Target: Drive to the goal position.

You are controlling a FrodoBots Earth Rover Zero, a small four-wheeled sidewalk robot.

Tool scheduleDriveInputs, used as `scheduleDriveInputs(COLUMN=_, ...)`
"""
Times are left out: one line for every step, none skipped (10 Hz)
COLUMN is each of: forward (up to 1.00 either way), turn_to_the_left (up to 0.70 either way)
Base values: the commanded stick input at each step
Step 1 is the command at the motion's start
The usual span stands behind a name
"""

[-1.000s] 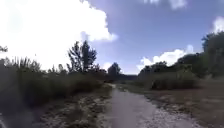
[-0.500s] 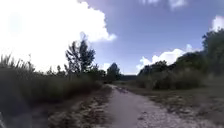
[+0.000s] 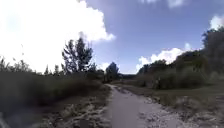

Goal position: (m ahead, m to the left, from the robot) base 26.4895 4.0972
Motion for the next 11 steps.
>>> scheduleDriveInputs(forward=0.7, turn_to_the_left=0.0)
scheduleDriveInputs(forward=0.7, turn_to_the_left=0.0)
scheduleDriveInputs(forward=0.7, turn_to_the_left=0.0)
scheduleDriveInputs(forward=0.7, turn_to_the_left=0.0)
scheduleDriveInputs(forward=0.7, turn_to_the_left=0.0)
scheduleDriveInputs(forward=0.7, turn_to_the_left=0.0)
scheduleDriveInputs(forward=0.7, turn_to_the_left=0.0)
scheduleDriveInputs(forward=0.7, turn_to_the_left=0.0)
scheduleDriveInputs(forward=0.7, turn_to_the_left=0.0)
scheduleDriveInputs(forward=0.7, turn_to_the_left=0.0)
scheduleDriveInputs(forward=0.7, turn_to_the_left=0.0)
